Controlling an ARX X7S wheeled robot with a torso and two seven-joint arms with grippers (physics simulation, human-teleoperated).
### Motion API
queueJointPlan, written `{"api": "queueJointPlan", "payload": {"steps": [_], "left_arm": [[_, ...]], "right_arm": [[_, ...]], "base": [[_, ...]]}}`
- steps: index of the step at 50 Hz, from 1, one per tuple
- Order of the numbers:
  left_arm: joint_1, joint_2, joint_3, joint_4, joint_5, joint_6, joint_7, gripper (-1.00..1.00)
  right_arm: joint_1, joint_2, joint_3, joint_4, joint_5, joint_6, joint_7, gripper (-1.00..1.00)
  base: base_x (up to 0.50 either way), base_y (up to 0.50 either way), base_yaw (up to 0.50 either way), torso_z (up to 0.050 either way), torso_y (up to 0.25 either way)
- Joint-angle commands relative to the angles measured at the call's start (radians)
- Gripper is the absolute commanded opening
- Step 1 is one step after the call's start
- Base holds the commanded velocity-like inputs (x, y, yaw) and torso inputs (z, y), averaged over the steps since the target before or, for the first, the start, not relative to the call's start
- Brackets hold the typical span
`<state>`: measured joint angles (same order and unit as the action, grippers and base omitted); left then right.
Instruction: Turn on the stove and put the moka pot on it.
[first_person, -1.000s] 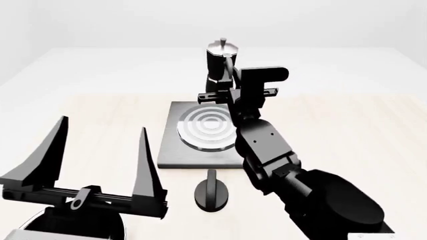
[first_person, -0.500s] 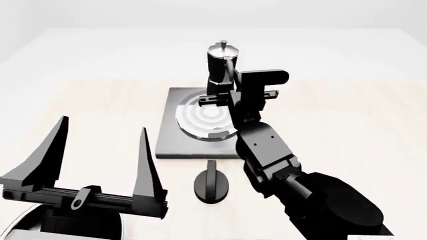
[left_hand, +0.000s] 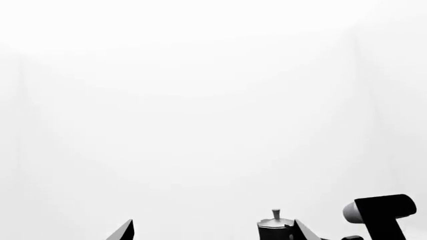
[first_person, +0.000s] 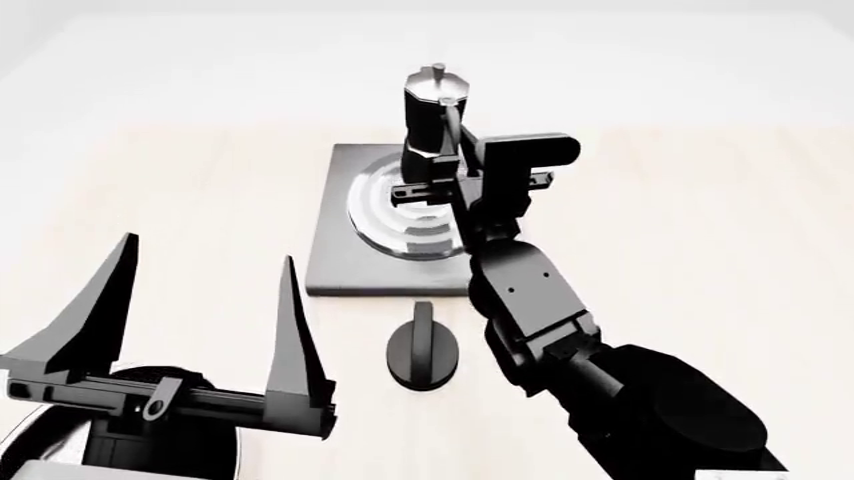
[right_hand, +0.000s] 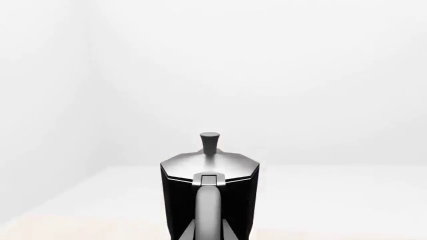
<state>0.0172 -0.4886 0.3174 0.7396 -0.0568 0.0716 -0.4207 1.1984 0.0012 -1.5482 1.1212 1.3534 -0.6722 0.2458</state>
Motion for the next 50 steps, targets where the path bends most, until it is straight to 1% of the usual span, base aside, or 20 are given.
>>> {"api": "queueJointPlan", "payload": {"steps": [1,28,48,49,50], "left_arm": [[-0.003,0.000,0.002,-0.006,-0.001,0.005,-0.001,1.00],[0.002,-0.002,0.007,-0.018,-0.004,0.025,-0.007,1.00],[0.001,-0.005,0.010,-0.027,-0.011,0.044,-0.007,1.00],[0.000,-0.005,0.010,-0.025,-0.015,0.043,-0.007,1.00],[-0.003,-0.005,0.009,-0.020,-0.015,0.035,-0.007,1.00]], "right_arm": [[0.014,-0.001,0.017,-0.009,-0.047,-0.007,-0.003,-1.00],[0.001,-0.001,0.017,-0.013,-0.053,-0.014,-0.009,-1.00],[-0.023,-0.001,0.021,0.001,-0.042,-0.013,-0.018,-1.00],[-0.014,-0.001,0.021,0.000,-0.035,0.004,-0.019,1.00],[-0.028,-0.001,0.020,0.004,-0.037,-0.007,-0.029,1.00]], "base": [[0.00,0.00,0.00,0.001,-0.102],[0.00,0.00,0.00,0.001,-0.092],[0.00,0.00,0.00,0.000,-0.002],[0.00,0.00,0.00,0.000,0.000],[0.00,0.00,0.00,0.000,0.000]]}}
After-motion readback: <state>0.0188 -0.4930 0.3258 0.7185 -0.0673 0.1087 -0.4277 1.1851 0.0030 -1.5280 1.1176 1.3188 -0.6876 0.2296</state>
